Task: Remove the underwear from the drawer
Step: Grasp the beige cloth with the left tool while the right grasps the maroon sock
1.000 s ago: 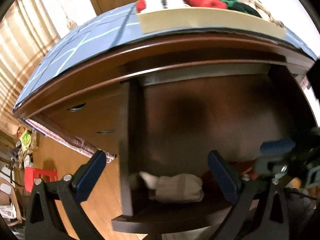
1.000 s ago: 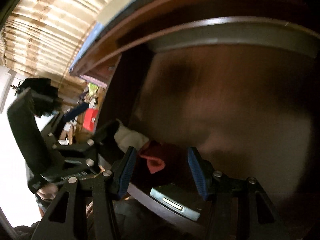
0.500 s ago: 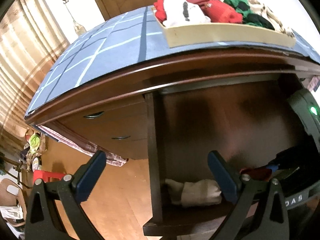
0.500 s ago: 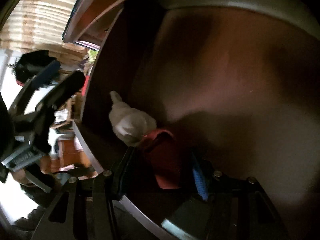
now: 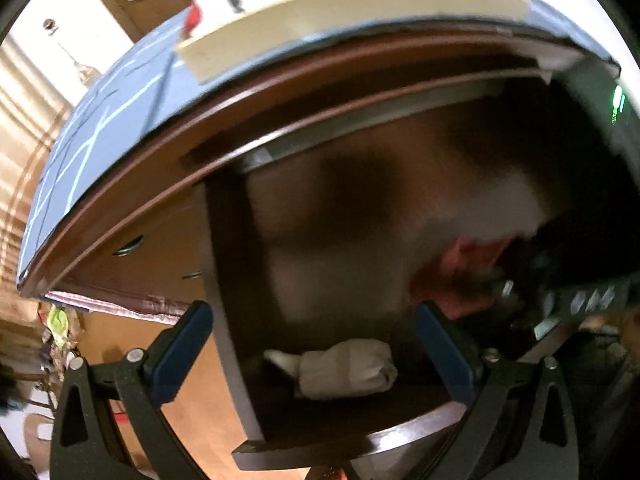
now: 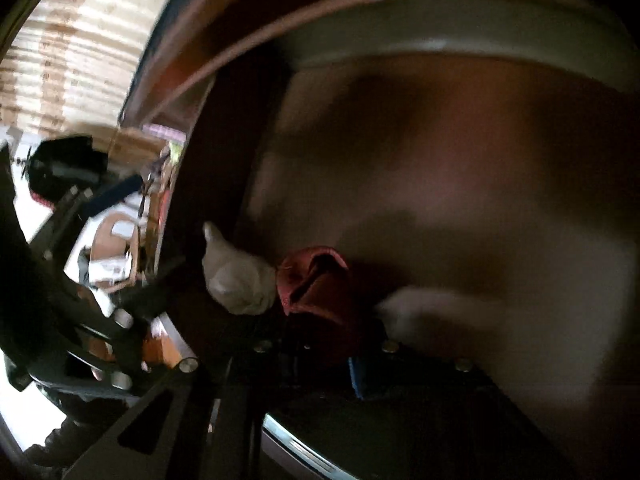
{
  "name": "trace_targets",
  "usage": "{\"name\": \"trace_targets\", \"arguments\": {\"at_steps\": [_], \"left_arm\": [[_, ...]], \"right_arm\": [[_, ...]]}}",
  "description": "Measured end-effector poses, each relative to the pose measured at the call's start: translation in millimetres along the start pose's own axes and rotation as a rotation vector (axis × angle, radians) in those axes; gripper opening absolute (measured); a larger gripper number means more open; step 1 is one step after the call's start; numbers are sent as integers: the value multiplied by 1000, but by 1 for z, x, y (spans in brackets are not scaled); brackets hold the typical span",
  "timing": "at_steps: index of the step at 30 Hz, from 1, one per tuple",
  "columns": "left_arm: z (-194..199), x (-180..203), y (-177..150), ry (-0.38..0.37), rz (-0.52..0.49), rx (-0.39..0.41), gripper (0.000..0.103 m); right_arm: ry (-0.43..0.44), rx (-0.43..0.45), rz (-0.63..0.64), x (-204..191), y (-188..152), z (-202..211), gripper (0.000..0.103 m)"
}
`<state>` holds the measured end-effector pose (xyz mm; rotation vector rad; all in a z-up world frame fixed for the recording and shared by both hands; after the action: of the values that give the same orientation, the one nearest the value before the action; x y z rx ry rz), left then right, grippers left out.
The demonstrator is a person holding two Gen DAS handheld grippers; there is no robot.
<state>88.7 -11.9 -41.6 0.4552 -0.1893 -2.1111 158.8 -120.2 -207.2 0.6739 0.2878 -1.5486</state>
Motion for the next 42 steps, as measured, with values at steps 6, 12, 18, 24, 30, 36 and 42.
{"name": "trace_targets", "arguments": {"at_steps": [6, 12, 18, 24, 30, 36, 42], "left_arm": [[-24, 17, -3, -7, -72, -138, 99], [-49, 16, -8, -82, -47, -305, 96], [-88, 8, -20, -208, -16, -469, 87], [-120, 2, -38, -267, 4, -493, 71], [-144, -3, -61, -344, 41, -459, 47], [-171, -13, -82, -354, 117, -365, 34], [-188, -16, -94, -280, 163, -174, 34]], "right_arm": [[-42, 108, -25, 17, 4, 27, 20], [9, 124, -37, 26, 2, 33, 20], [24, 135, -49, 33, -2, 37, 20], [39, 143, -63, 31, -3, 37, 21], [46, 155, -63, 29, -3, 38, 21], [10, 209, -67, 33, -1, 49, 21], [-74, 282, -13, 35, -5, 61, 21]]}}
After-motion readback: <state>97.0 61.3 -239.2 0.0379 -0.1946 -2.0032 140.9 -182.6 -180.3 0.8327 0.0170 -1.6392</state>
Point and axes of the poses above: each gripper's, at about its wrist camera, not at the fingertips, and z roughly against the way its jaws point, x to its right, y to its top, the point moved 5 cm from there along -z, roughly the way its jaws point, and after that the axes turned 4 degrees about y, right-handed, at the moved point
